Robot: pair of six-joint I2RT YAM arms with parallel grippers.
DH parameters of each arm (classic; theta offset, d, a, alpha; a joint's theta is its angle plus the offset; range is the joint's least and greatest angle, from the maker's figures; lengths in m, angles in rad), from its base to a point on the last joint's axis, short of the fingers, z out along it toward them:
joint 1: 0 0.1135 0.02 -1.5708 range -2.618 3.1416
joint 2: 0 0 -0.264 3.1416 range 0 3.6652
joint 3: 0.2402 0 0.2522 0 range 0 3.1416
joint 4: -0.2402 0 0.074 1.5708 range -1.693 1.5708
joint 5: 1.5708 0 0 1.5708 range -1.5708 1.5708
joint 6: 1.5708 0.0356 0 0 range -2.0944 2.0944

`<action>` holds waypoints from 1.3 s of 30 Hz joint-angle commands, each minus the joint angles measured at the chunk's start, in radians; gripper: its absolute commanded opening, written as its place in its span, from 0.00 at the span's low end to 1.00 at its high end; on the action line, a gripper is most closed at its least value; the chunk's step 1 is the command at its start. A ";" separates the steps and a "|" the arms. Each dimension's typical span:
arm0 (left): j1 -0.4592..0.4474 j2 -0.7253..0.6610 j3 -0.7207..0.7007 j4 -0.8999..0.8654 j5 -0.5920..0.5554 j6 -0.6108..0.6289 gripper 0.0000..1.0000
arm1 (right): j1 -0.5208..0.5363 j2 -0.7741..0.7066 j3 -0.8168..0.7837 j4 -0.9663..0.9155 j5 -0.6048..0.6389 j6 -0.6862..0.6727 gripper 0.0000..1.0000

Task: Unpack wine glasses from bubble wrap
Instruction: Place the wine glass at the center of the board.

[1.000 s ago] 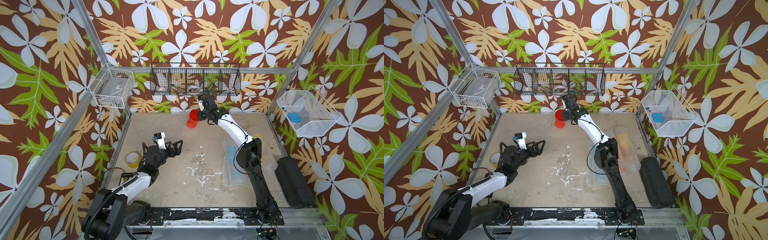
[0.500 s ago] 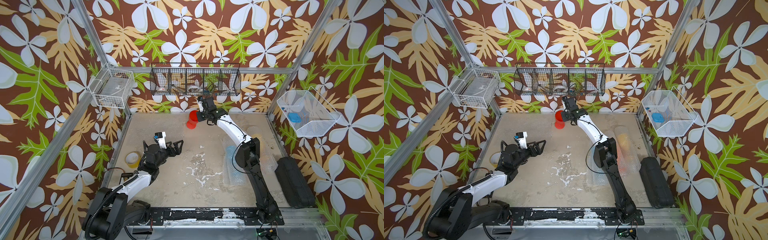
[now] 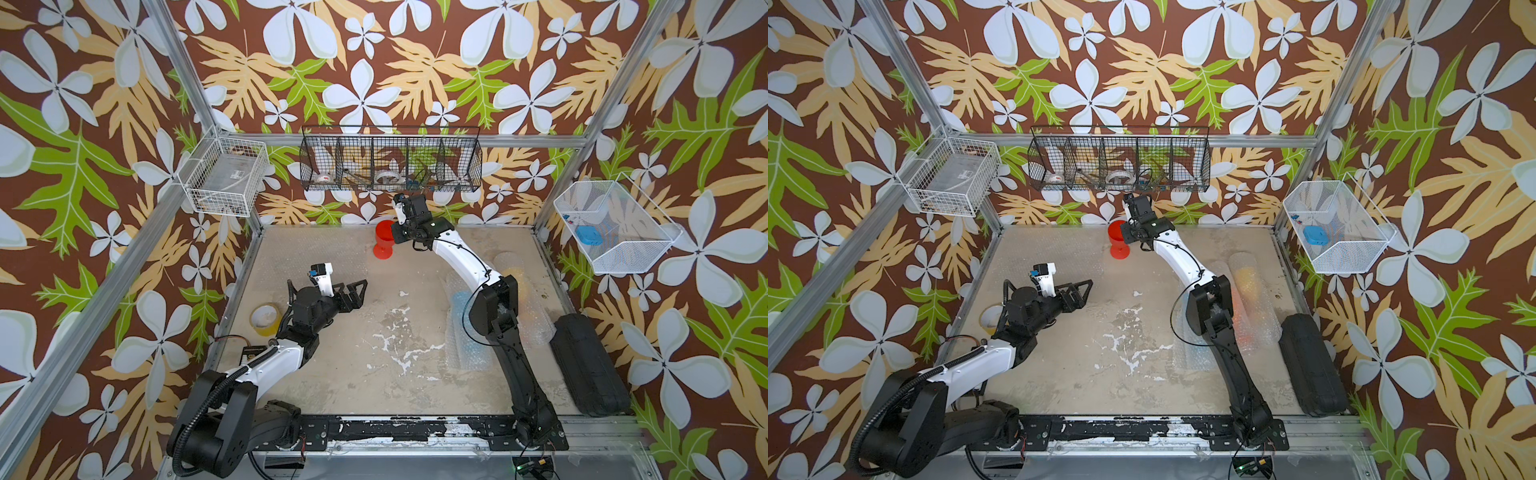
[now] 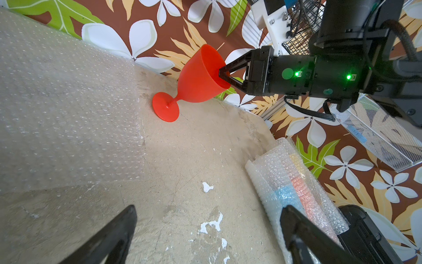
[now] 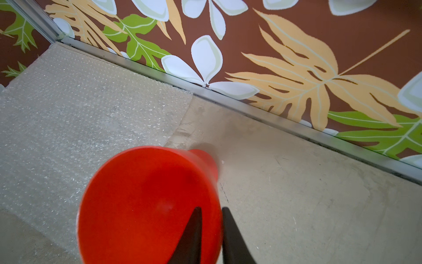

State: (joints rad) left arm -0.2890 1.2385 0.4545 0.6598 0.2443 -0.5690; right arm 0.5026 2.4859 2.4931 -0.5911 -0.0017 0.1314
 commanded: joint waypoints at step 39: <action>0.002 0.046 0.005 -0.031 -0.008 -0.039 1.00 | -0.003 -0.650 -0.870 0.278 -0.254 0.083 0.40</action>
State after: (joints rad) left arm -0.2890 1.2758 0.4500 0.6430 0.2440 -0.5941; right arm 0.4999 1.8927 1.7100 -0.3950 -0.2142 0.1993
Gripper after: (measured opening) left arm 0.998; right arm 0.402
